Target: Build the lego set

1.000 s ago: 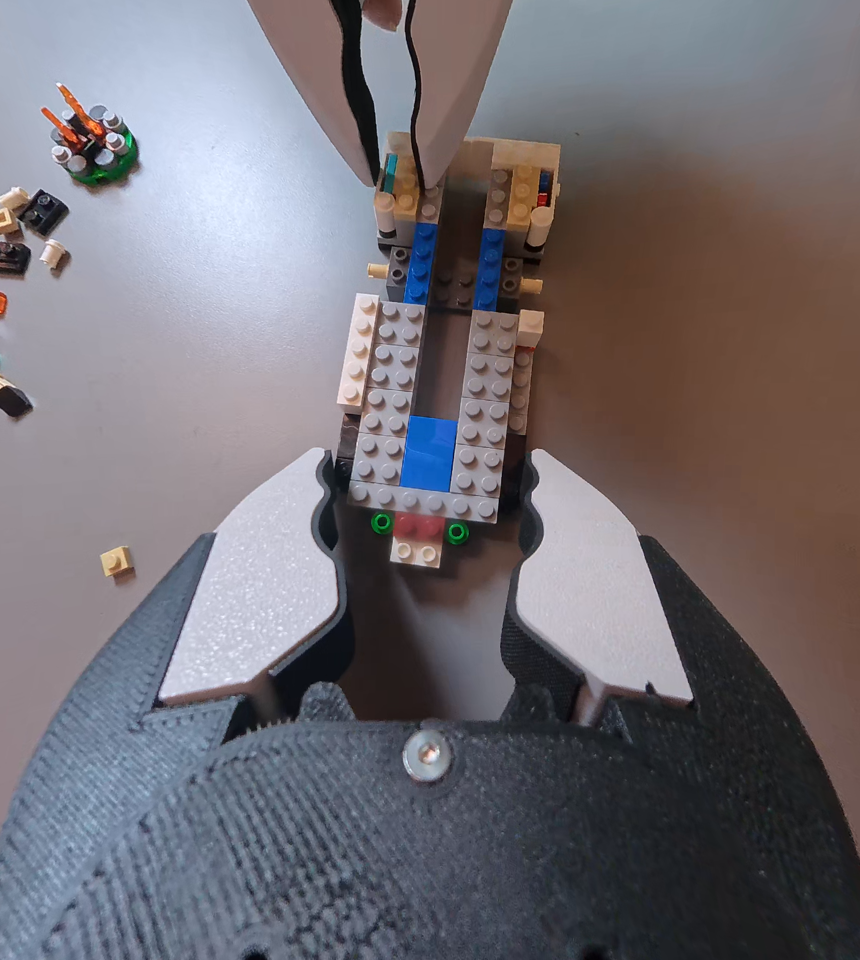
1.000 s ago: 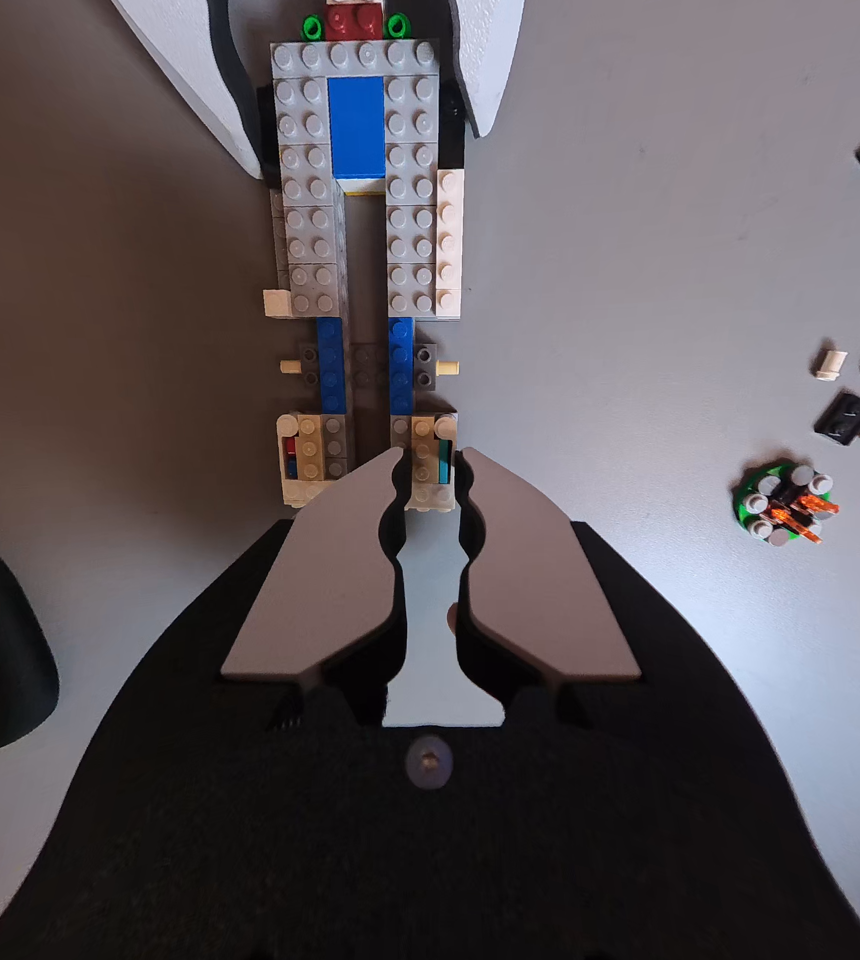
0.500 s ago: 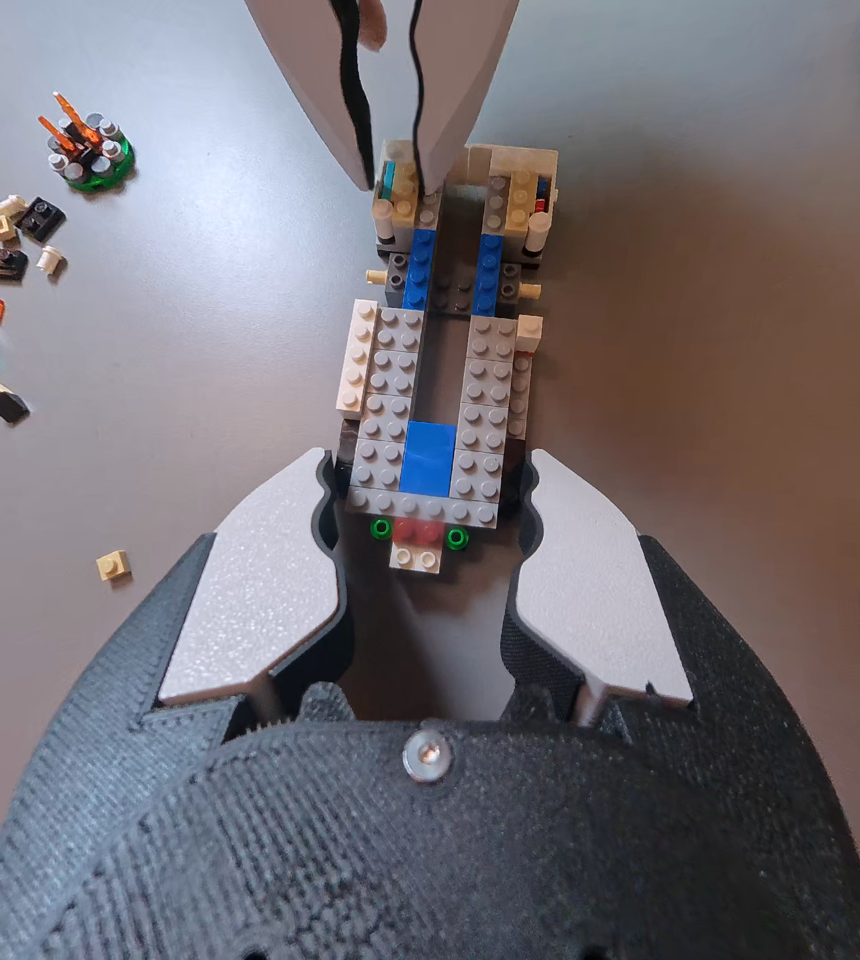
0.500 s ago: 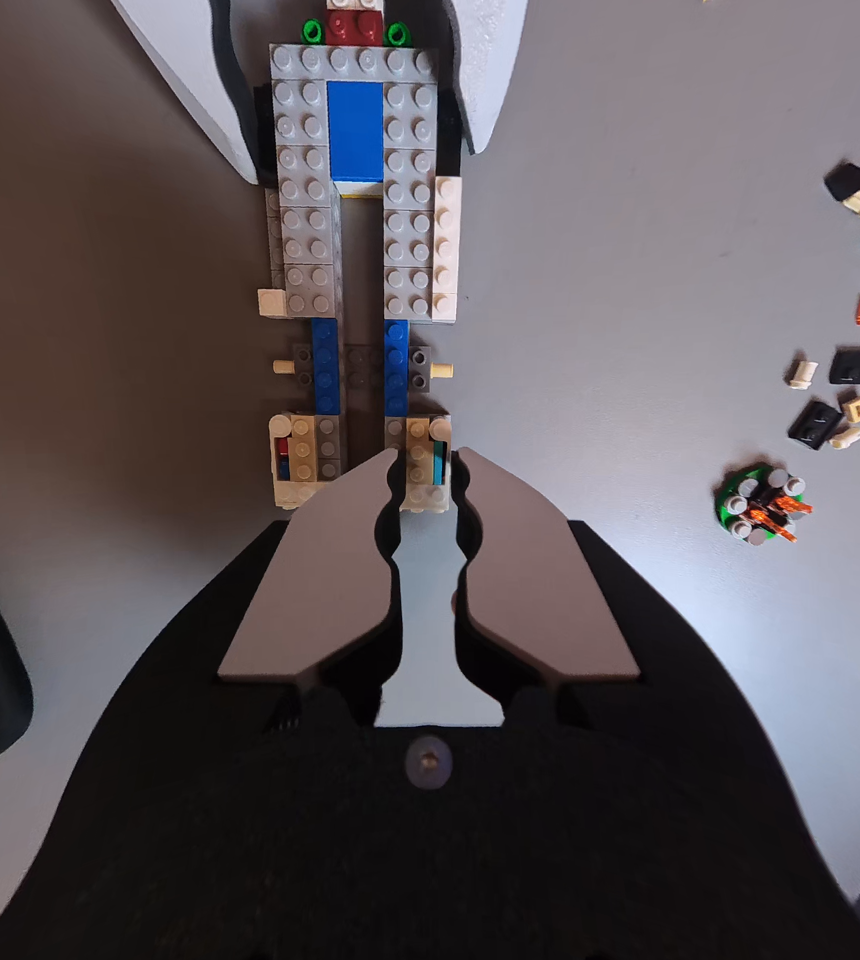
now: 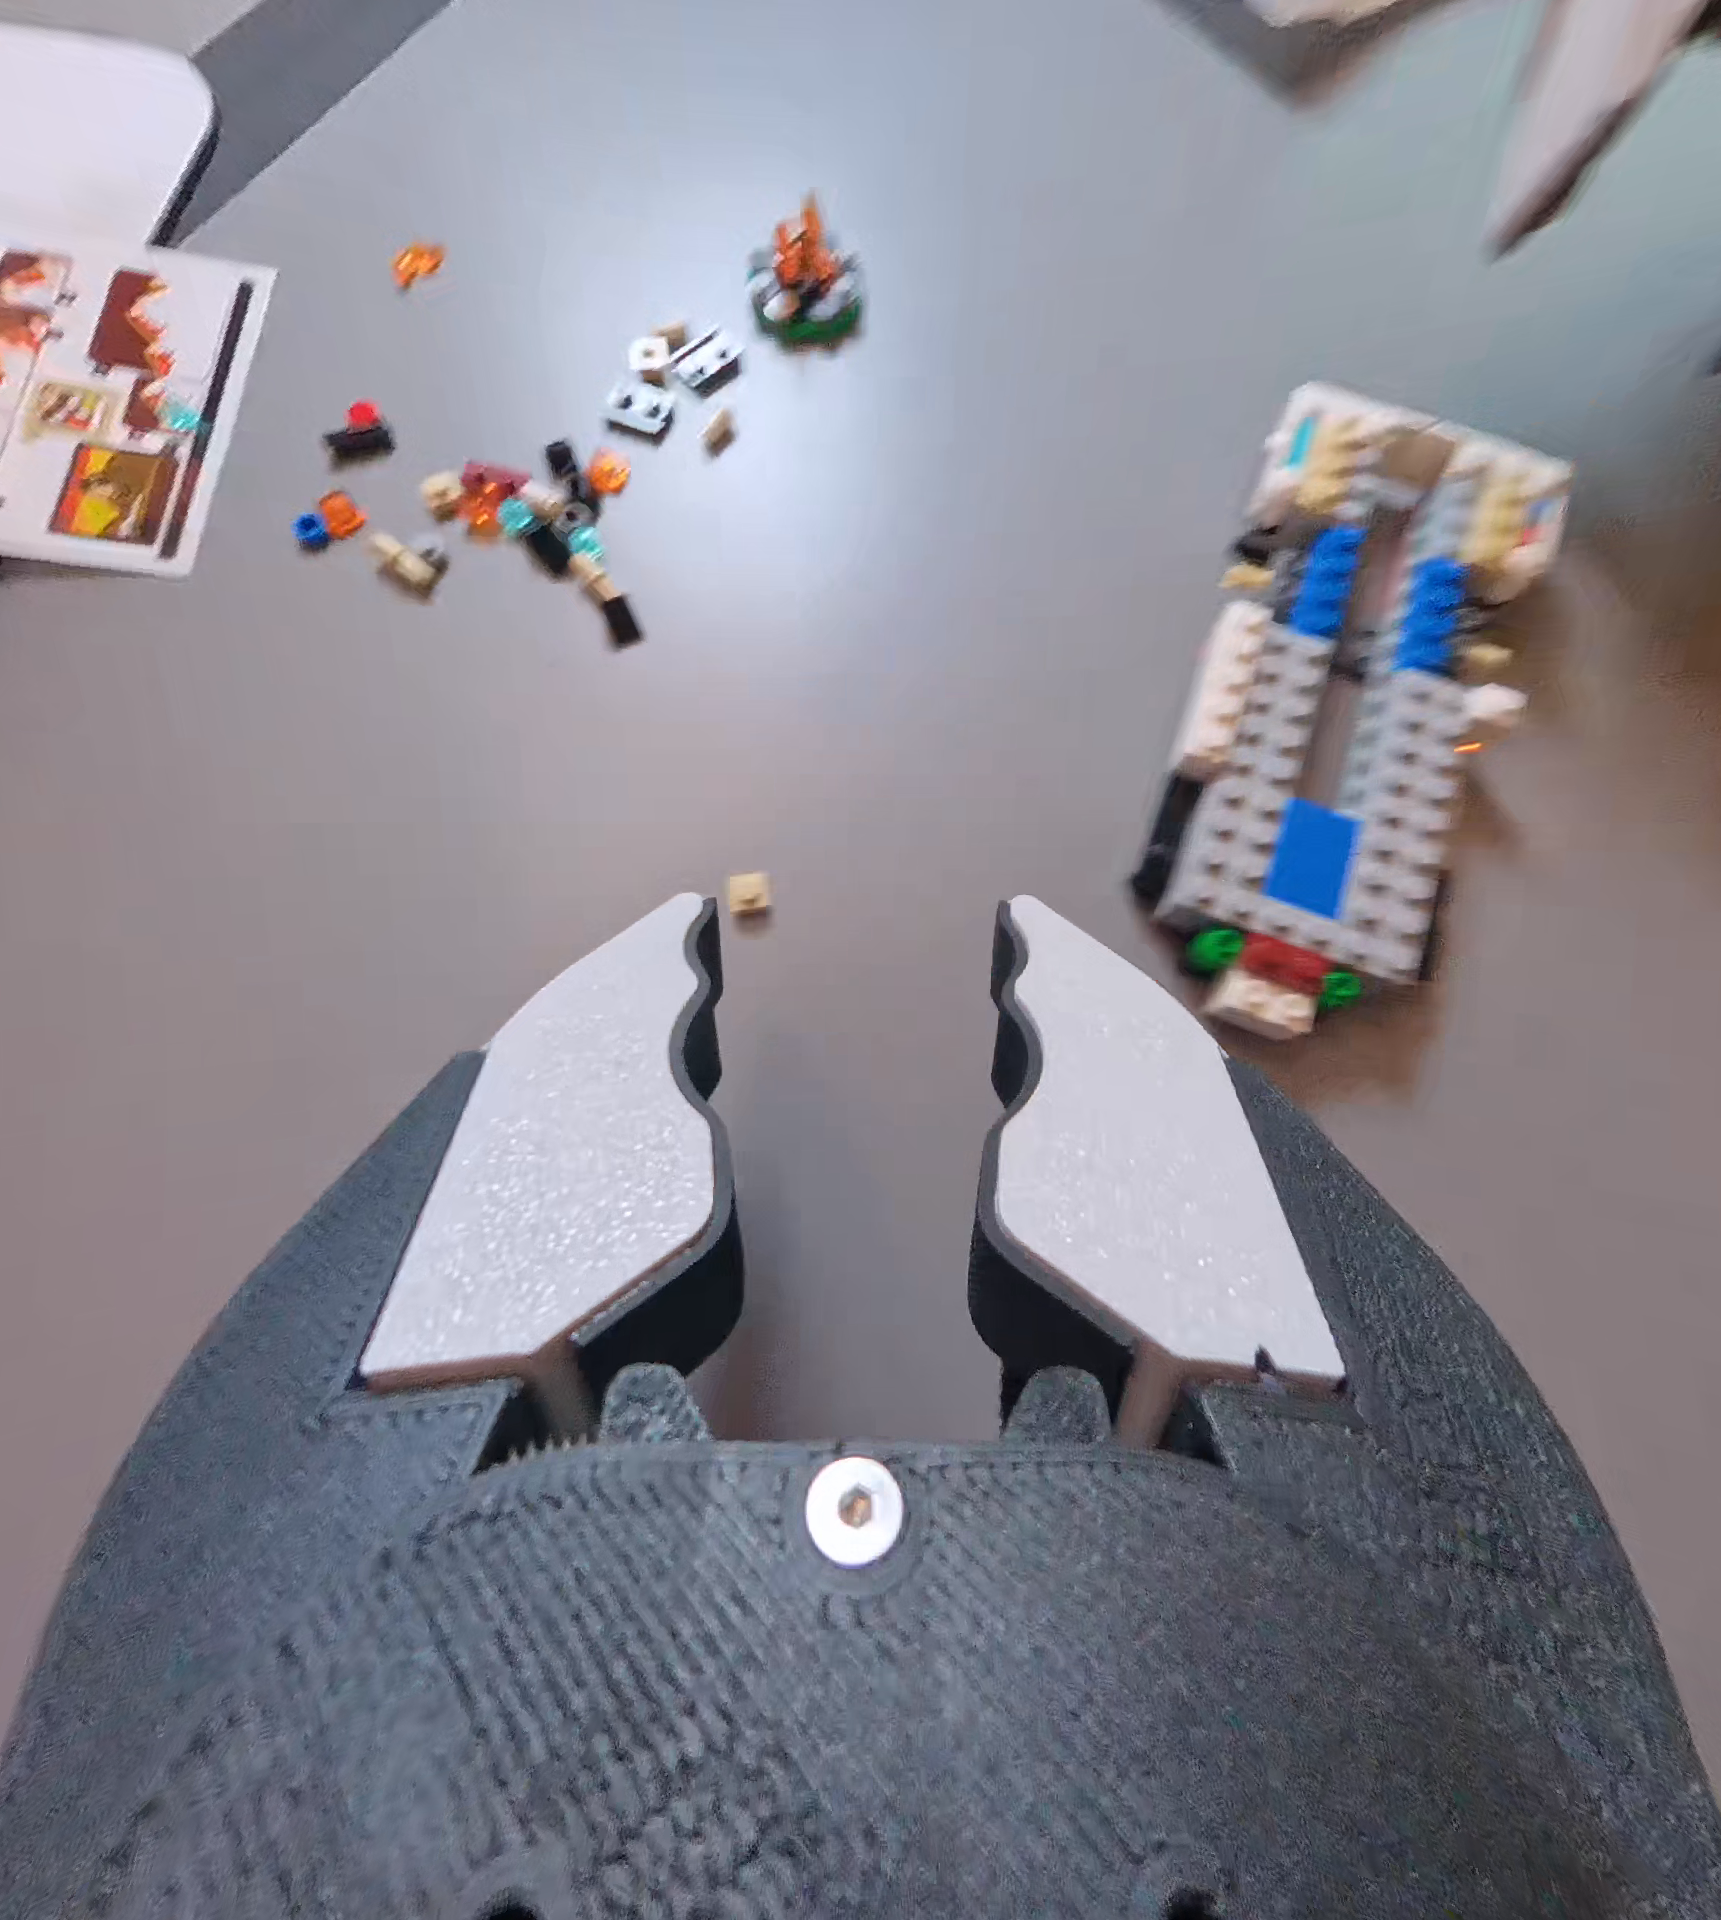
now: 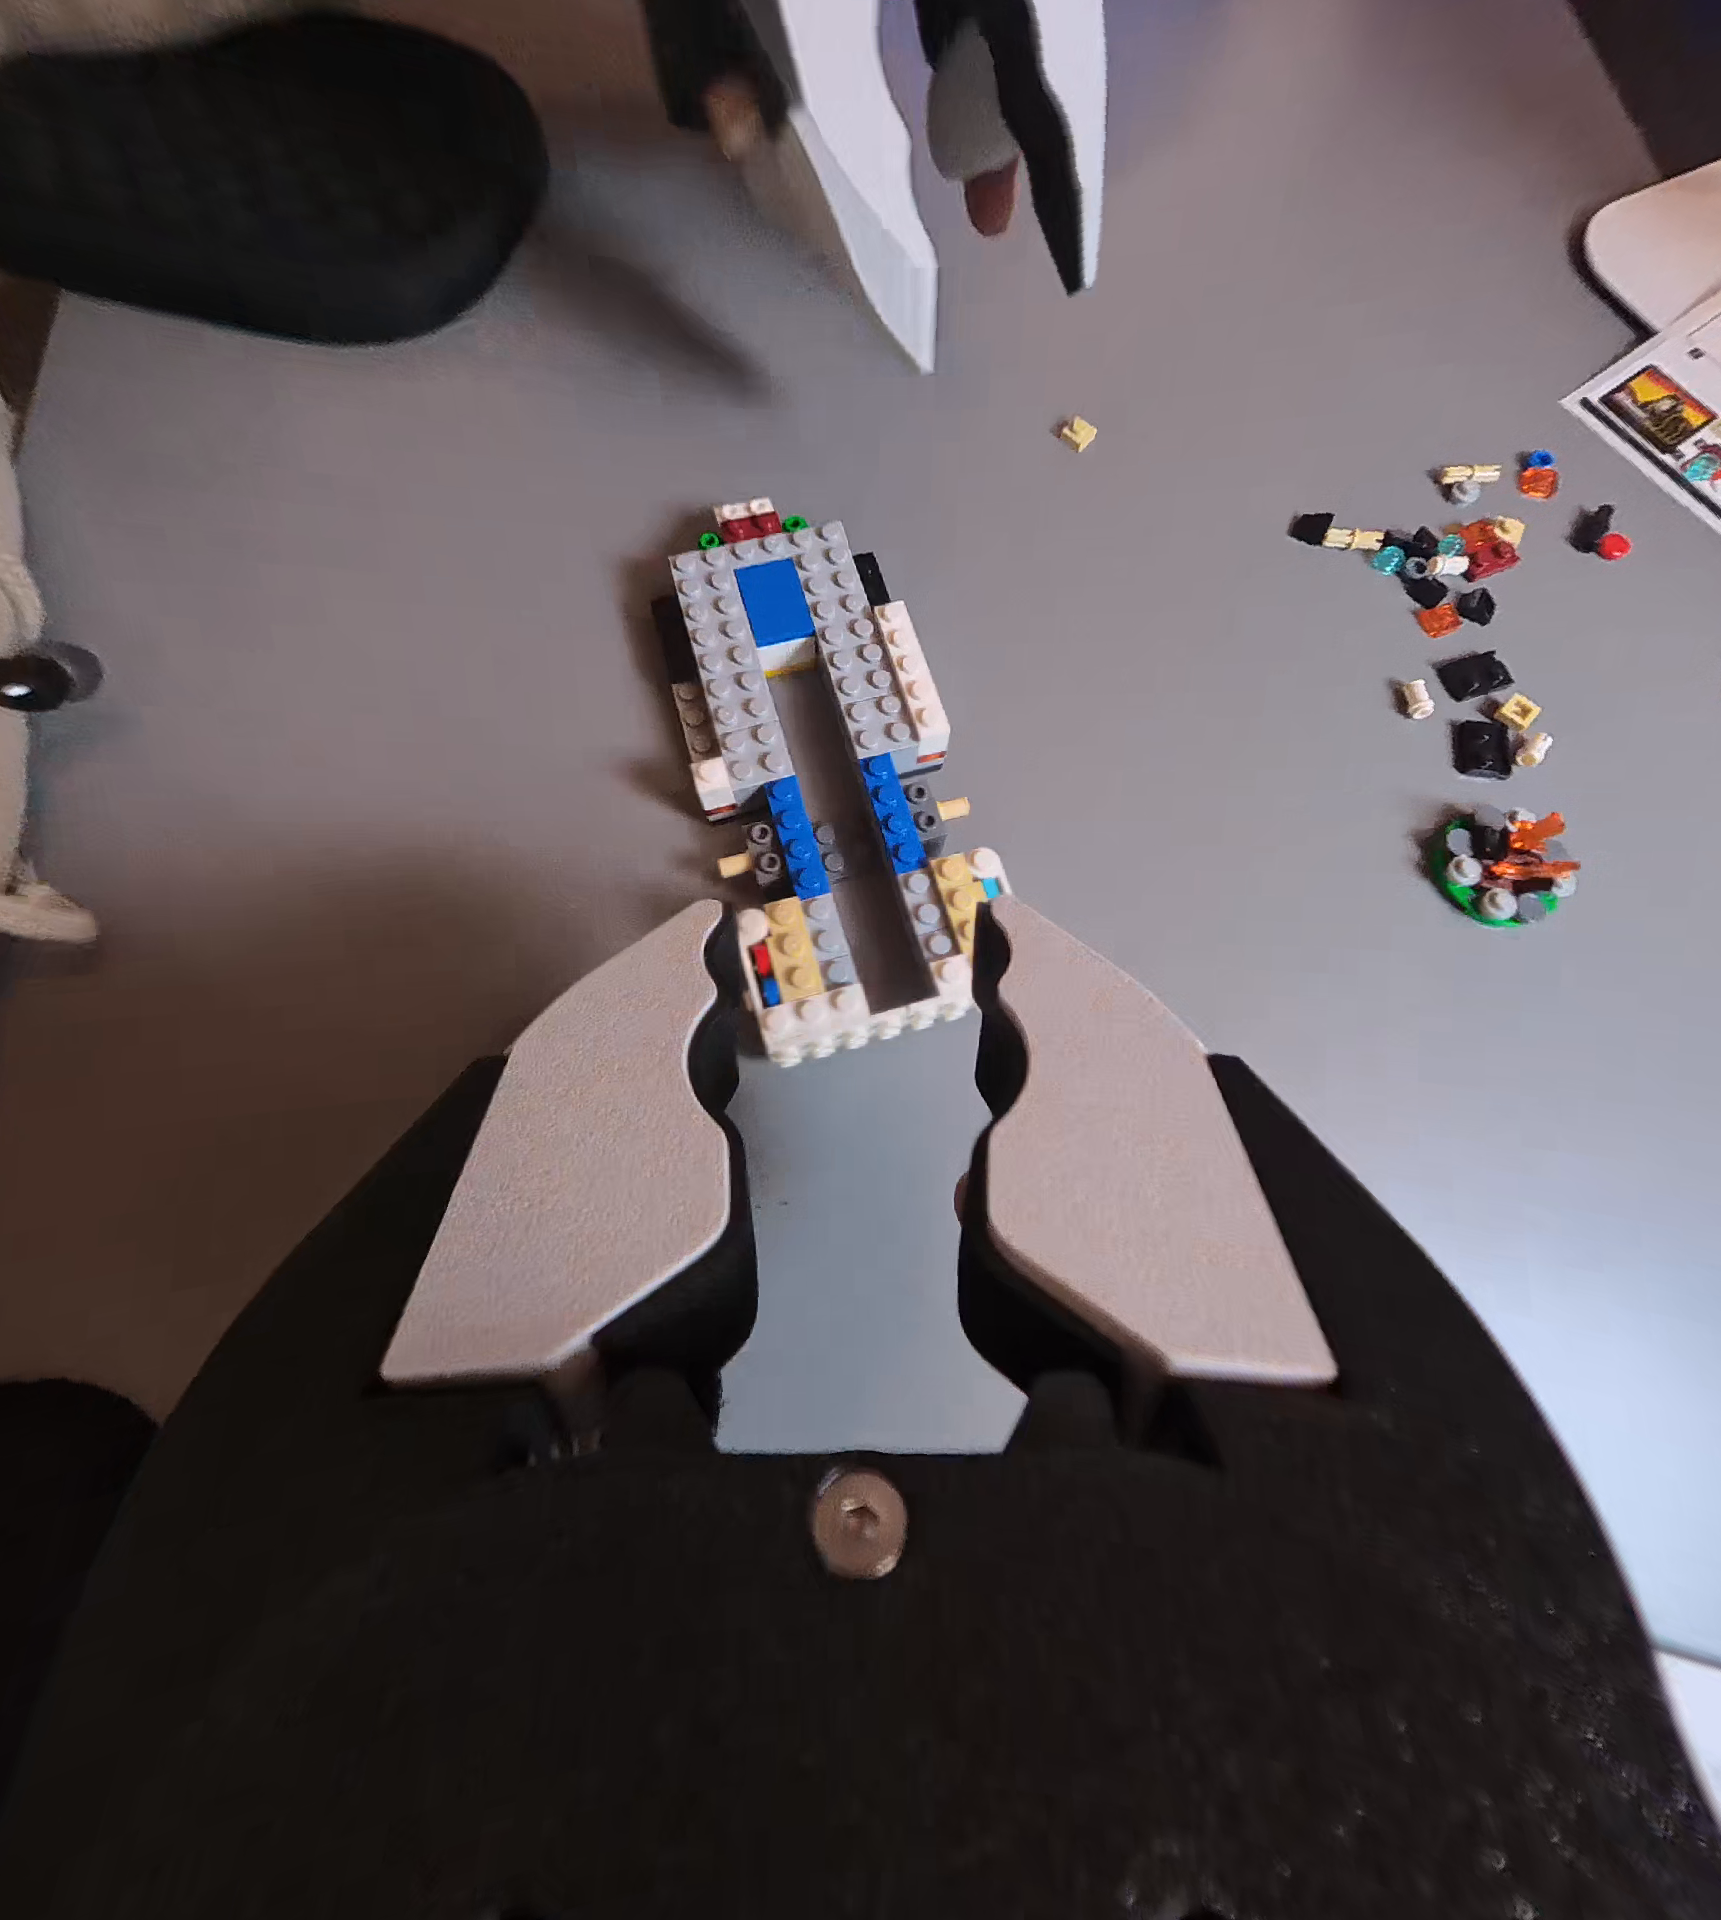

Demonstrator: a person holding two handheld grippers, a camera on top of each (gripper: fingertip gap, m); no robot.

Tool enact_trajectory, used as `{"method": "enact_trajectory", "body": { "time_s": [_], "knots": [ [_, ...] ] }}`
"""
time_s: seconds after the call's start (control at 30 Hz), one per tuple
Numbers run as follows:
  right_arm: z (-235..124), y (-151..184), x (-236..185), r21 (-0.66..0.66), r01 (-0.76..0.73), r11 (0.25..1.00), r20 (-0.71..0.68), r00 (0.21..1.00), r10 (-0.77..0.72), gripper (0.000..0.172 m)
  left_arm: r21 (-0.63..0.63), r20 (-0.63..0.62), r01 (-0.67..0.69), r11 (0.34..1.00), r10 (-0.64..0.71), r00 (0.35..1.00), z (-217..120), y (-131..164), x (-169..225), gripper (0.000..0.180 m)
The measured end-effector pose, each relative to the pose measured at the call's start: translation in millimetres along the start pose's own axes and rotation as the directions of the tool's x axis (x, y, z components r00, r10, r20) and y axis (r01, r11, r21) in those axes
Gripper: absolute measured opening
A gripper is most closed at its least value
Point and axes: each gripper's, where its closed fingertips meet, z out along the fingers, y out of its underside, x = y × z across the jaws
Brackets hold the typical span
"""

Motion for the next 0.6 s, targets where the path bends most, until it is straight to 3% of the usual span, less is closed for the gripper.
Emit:
{"method": "enact_trajectory", "body": {
  "time_s": [0.17, 0.43, 0.6],
  "knots": [
    [-16.8, 11.2, -12.4, 0.091, -0.087, 0.992, -0.037, 0.995, 0.091, 0.041, -0.129, 0.054, -0.023, 0.991, 0.03, 0.998, 26.0, 16.9, -18.5, 0.033],
    [-28.5, 23.8, -19.7, 0.139, -0.143, 0.98, -0.051, 0.987, 0.151, 0.04, -0.129, 0.085, 0.007, 0.992, 0.004, 0.996, 31.1, 13.6, -20.8, 0.008],
    [-32.2, 4.0, -13.4, 0.228, -0.109, 0.967, -0.094, 0.987, 0.133, 0.039, -0.129, 0.103, -0.003, 0.992, 0.017, 0.995, 32.0, 12.6, -21.9, 0.008]
  ]
}}
